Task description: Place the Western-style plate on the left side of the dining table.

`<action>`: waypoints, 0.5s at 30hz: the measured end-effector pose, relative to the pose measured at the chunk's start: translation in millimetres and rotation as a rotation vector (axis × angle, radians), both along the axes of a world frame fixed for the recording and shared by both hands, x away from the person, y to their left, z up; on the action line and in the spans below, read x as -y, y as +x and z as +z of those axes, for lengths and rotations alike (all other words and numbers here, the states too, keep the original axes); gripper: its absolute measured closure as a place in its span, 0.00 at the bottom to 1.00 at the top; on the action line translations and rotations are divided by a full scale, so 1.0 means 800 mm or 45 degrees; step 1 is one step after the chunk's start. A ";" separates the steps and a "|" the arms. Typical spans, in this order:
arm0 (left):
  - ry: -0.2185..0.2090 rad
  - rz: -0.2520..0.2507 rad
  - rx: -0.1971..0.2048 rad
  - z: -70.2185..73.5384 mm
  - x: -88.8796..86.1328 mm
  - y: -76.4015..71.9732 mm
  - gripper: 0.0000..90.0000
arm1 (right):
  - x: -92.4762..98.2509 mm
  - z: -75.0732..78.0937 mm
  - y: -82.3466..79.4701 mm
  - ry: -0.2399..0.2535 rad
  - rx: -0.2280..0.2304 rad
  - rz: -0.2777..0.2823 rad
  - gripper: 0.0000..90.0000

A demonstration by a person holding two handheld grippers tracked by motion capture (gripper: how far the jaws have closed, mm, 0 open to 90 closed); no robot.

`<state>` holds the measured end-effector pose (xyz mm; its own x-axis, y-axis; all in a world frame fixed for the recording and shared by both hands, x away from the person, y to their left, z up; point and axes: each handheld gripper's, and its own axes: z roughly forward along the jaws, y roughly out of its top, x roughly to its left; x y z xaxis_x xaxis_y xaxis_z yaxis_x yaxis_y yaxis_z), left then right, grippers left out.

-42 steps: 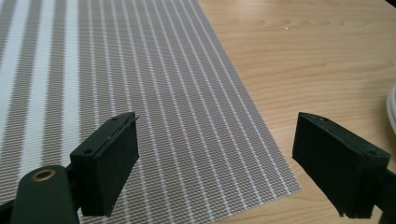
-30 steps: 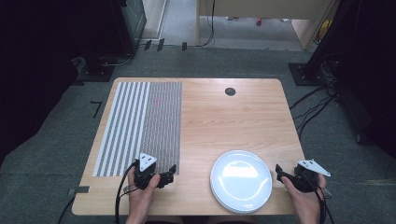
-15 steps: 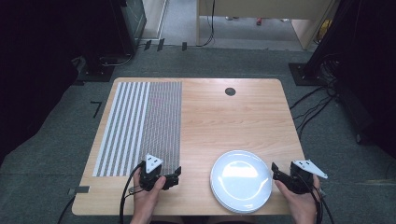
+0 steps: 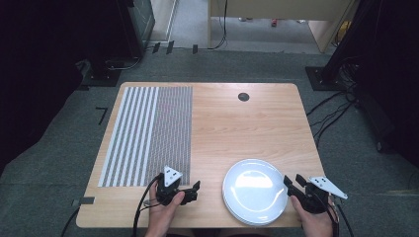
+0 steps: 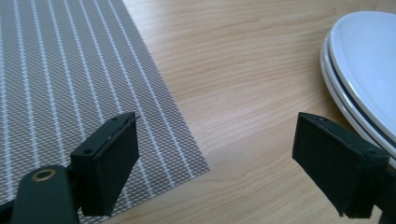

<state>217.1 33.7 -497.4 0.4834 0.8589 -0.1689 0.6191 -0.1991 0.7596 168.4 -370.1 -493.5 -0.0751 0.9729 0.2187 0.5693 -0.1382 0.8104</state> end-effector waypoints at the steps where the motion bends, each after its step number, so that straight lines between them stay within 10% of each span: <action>1: 0.004 -0.012 0.002 -0.001 0.005 -0.002 0.16 | -0.002 0.000 -0.002 0.029 -0.007 0.023 0.59; 15: -0.022 -0.073 0.011 0.000 0.024 -0.013 0.17 | -0.009 -0.001 -0.025 0.116 -0.050 -0.036 0.78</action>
